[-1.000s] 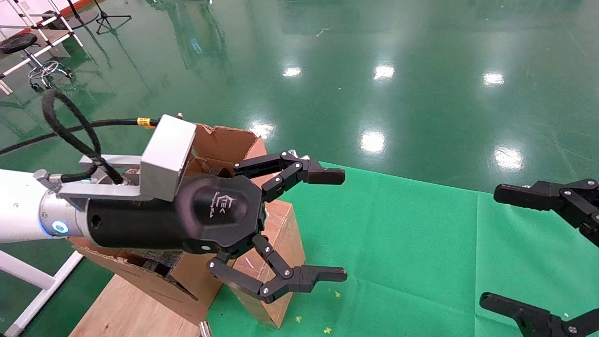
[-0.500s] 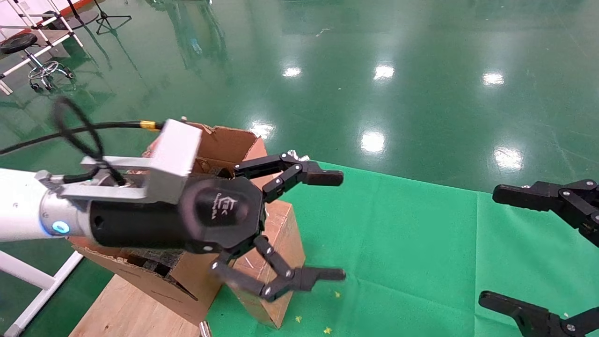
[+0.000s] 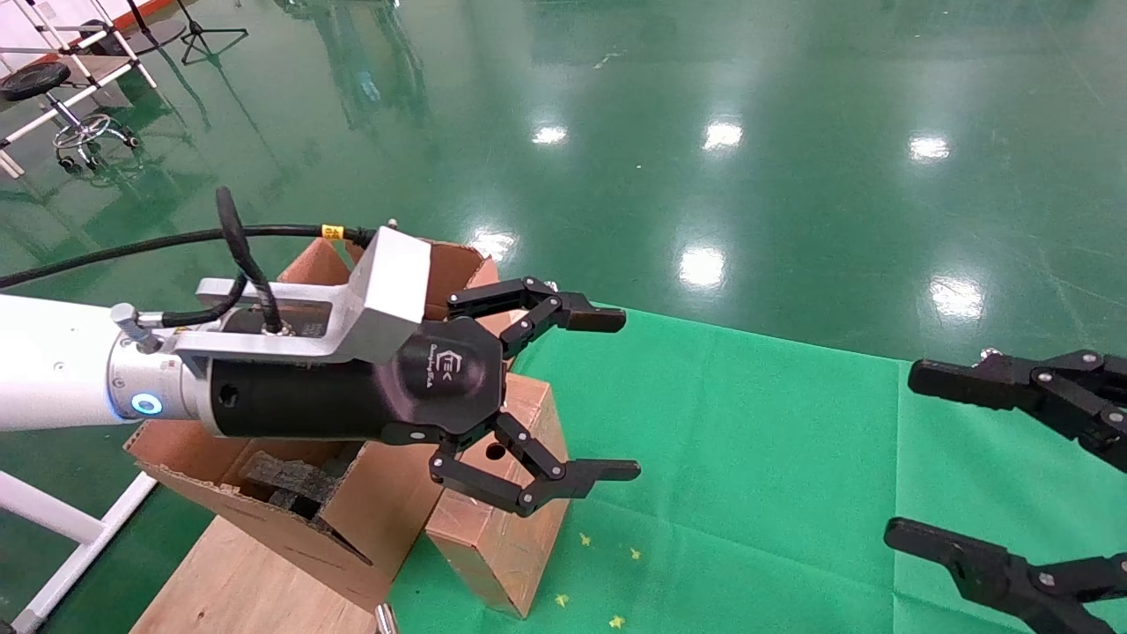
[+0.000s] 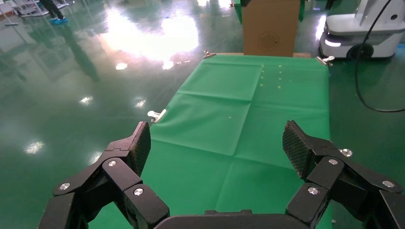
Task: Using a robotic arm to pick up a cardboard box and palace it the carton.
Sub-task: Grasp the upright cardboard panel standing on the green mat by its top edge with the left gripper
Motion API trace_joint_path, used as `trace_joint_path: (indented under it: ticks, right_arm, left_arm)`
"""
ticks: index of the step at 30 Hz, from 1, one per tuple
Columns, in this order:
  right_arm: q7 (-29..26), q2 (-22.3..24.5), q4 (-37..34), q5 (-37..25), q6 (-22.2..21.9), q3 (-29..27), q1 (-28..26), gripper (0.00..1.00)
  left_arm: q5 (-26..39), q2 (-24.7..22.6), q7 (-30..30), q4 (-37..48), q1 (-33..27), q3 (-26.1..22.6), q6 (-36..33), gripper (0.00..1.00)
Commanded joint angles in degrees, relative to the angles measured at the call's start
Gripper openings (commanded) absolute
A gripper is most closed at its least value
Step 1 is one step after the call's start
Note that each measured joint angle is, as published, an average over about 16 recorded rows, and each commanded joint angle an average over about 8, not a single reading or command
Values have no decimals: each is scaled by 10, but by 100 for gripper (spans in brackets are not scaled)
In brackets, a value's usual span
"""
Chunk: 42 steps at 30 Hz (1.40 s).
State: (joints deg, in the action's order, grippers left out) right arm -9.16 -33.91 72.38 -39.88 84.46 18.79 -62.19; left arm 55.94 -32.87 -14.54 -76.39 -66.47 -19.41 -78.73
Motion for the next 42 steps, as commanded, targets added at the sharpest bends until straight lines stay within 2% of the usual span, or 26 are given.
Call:
trace_joint_path:
  ticks: [1, 4, 9, 14, 20, 28, 34, 42]
  right_arm:
    - [0, 0, 0, 0, 0, 0, 0, 0]
    - [0, 0, 0, 0, 0, 0, 0, 0]
    - [0, 0, 0, 0, 0, 0, 0, 0]
    - [0, 0, 0, 0, 0, 0, 0, 0]
    - [0, 0, 0, 0, 0, 0, 0, 0]
    - [0, 0, 0, 0, 0, 0, 0, 0]
    - [0, 0, 0, 0, 0, 0, 0, 0]
    - [0, 0, 0, 0, 0, 0, 0, 0]
  left_arm:
    - [2, 2, 3, 2, 1, 0, 0, 100]
    - [58, 6, -46, -1, -24, -19, 23, 100]
    - [173, 3, -170, -7, -83, -60, 59, 100]
    - [267, -10, -292, -10, -138, -99, 54, 100]
    - [329, -28, -426, -12, -194, -135, 2, 100]
    - [386, -45, -597, -14, -237, -167, -53, 100]
    - [393, -57, -651, -15, -240, -182, -69, 100]
    - [396, -67, -644, -16, -226, -205, -76, 100]
